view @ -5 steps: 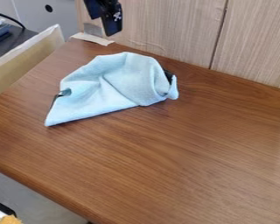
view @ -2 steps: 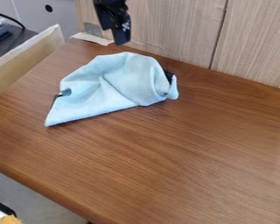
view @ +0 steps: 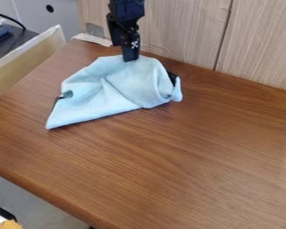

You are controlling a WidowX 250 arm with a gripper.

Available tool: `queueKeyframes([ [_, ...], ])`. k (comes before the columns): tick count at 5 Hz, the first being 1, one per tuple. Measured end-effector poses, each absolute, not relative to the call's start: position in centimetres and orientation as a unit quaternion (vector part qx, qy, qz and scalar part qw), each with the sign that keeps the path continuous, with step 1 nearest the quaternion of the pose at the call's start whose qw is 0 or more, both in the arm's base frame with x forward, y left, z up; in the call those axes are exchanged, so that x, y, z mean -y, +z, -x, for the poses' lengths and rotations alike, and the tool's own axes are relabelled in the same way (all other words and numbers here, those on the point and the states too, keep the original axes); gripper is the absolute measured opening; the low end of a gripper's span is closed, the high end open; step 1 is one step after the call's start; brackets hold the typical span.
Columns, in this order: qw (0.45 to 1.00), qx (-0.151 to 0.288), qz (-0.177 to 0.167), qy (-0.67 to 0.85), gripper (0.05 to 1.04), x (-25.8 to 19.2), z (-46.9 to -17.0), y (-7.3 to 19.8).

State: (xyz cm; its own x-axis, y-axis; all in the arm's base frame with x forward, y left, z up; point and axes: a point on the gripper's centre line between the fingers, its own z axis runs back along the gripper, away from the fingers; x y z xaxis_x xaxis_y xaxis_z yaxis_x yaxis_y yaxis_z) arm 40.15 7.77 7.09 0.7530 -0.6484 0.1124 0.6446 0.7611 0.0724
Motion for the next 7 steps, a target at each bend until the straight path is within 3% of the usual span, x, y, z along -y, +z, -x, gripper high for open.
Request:
queueKeyframes([
  [1, 0.934, 0.048, -0.024, -0.354, 0.948, -7.44, -40.11, 6.19],
  [3, 0.933, 0.052, -0.024, -0.354, 0.365, -7.39, -40.08, 5.88],
  [4, 0.935, 0.050, -0.023, -0.351, 0.153, -7.37, -39.95, 5.73],
  [5, 0.935, 0.050, -0.022, -0.349, 0.061, -7.35, -39.94, 5.70],
  [7, 0.936, 0.066, -0.011, -0.344, 0.055, -7.08, -39.97, 6.66],
])
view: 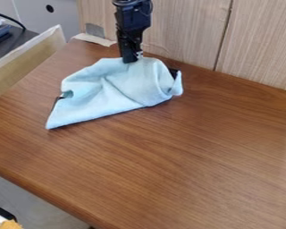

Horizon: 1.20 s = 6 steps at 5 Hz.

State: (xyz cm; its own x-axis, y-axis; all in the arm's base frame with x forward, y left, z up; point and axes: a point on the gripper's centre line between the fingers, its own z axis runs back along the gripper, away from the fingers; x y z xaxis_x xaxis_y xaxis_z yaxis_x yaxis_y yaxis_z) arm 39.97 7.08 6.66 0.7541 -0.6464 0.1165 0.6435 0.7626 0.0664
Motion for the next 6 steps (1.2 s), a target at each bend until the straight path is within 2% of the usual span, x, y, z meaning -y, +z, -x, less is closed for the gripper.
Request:
queueKeyframes([
  [2, 0.923, 0.111, 0.000, -0.368, 0.055, -5.3, -36.8, 11.0],
  [4, 0.911, 0.132, -0.002, -0.391, 0.054, -4.0, -30.9, 13.1],
  [5, 0.907, 0.134, -0.006, -0.399, 0.055, -3.0, -27.7, 12.1],
  [6, 0.906, 0.122, 0.002, -0.405, 0.054, -1.8, -24.4, 9.6],
])
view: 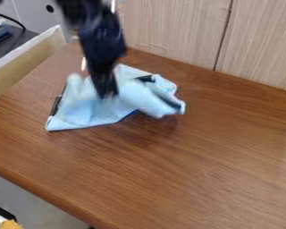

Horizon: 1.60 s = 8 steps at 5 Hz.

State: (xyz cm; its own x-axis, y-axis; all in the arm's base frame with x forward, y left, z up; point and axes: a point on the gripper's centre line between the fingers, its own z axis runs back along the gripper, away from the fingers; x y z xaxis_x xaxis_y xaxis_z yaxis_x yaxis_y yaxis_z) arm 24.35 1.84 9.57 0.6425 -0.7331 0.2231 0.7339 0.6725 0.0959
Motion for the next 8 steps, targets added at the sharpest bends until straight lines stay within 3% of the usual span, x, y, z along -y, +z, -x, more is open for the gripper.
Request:
queueKeyframes([
  [2, 0.899, 0.114, -0.030, -0.422, 0.054, -0.6, -20.9, 5.6],
  [5, 0.916, 0.121, -0.049, -0.379, 0.074, -1.2, -22.1, 2.7],
  [6, 0.924, 0.114, -0.048, -0.363, 0.216, -1.3, -22.1, 2.8],
  [8, 0.926, 0.102, -0.041, -0.361, 0.771, -1.3, -22.1, 3.2],
])
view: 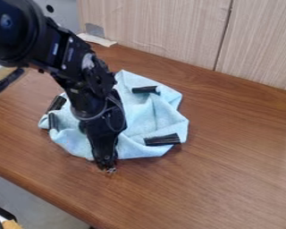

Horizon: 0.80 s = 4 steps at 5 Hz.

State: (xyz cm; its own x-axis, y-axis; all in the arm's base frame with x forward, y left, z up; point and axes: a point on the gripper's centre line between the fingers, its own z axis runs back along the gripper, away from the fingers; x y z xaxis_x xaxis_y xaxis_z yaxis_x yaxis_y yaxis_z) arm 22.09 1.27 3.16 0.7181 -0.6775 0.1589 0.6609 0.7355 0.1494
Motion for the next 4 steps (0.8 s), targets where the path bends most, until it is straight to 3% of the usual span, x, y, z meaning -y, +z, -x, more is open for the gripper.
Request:
queueKeyframes([
  [1, 0.928, 0.099, -0.028, -0.358, 0.992, -1.3, -22.5, 4.6],
  [2, 0.929, 0.102, -0.022, -0.355, 1.003, -1.2, -23.0, 7.1],
  [4, 0.918, 0.167, -0.014, -0.360, 0.999, -1.4, -23.9, 12.6],
])
